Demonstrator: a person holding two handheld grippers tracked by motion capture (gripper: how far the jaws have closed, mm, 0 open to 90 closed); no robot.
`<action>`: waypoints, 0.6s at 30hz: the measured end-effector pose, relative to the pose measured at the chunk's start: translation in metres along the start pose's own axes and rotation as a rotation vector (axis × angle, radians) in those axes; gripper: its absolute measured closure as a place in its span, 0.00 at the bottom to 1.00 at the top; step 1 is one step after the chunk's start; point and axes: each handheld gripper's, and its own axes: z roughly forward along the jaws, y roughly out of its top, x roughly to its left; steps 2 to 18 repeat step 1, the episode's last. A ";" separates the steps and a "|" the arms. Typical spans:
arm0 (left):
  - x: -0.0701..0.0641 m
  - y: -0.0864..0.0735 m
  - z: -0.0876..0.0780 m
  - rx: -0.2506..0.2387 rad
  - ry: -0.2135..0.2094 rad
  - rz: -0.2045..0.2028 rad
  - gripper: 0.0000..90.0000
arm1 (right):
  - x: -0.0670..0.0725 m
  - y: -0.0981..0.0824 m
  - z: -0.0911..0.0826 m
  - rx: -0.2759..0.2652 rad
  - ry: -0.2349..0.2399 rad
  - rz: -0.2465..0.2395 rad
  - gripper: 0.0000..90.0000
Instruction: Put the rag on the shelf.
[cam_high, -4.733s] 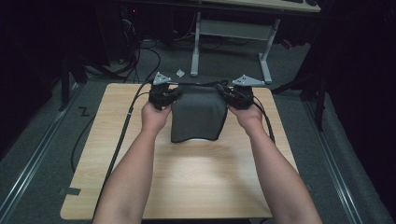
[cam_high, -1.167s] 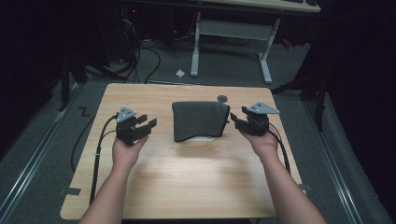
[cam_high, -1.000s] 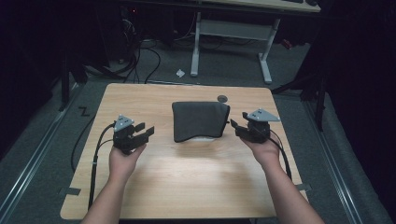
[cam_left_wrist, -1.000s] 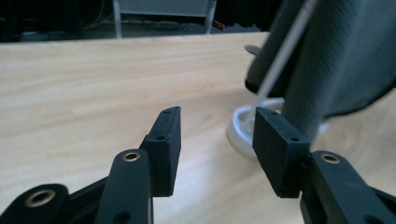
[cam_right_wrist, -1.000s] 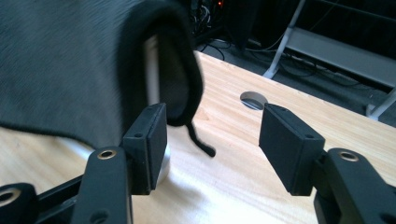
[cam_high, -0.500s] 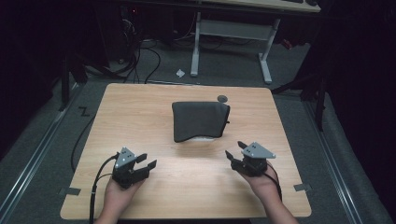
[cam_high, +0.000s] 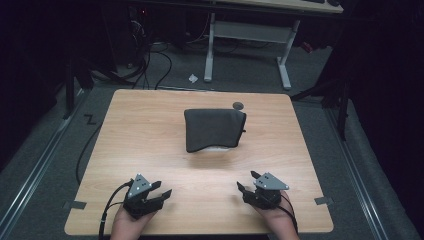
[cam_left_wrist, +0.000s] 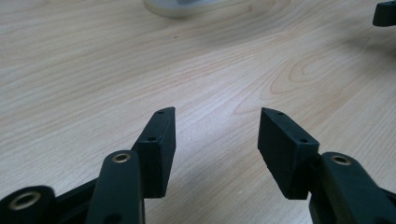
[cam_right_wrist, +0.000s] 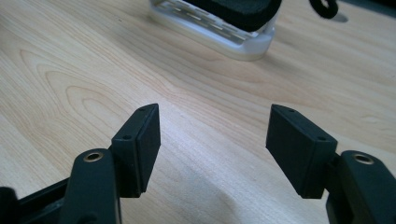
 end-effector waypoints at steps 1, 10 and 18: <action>0.001 -0.001 0.000 0.001 0.004 0.001 0.52 | 0.000 -0.001 0.000 -0.002 0.000 -0.002 0.39; 0.001 -0.001 0.000 0.001 0.004 0.001 0.52 | 0.000 -0.001 0.000 -0.002 0.000 -0.002 0.39; 0.001 -0.001 0.000 0.001 0.004 0.001 0.52 | 0.000 -0.001 0.000 -0.002 0.000 -0.002 0.39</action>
